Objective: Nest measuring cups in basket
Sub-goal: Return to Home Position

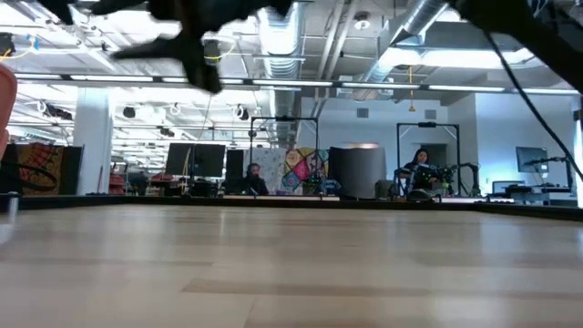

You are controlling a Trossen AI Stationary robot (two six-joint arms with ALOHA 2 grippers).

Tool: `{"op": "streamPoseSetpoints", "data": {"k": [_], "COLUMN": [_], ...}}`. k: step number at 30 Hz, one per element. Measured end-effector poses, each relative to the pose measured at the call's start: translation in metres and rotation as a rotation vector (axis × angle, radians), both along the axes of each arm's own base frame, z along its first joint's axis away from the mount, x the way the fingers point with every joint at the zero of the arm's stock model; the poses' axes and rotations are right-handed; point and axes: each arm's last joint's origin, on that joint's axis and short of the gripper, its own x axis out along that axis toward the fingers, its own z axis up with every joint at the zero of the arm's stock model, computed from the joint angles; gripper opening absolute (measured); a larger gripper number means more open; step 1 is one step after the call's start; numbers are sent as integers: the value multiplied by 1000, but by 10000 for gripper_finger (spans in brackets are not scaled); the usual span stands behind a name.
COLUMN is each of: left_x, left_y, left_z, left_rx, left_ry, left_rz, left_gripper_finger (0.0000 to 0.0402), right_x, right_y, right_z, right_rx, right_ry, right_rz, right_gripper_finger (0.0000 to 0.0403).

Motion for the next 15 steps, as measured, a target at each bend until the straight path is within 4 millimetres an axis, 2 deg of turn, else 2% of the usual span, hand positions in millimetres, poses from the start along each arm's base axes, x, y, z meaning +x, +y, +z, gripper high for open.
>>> {"op": "streamPoseSetpoints", "data": {"k": [4,7,10,15], "left_x": [-10,-20,-25,-31], "left_y": [13,23,29,37], "left_z": [8,7,-5,-34], "left_rx": [68,86,90,90], "left_ry": [-103,-213,-339,-517], "left_rz": [-20,-39,-69,-116], "left_gripper_finger": [232,210,189,151], "right_x": [-29,-51,-70,-90], "right_y": [-9,-14,-20,-31], "right_z": [48,85,118,147], "right_rx": [-183,-275,-299,-343], "right_ry": [-23,-62,-125,-187], "right_rz": [-57,-105,-143,-188], "right_gripper_finger": [176,158,140,113]}}
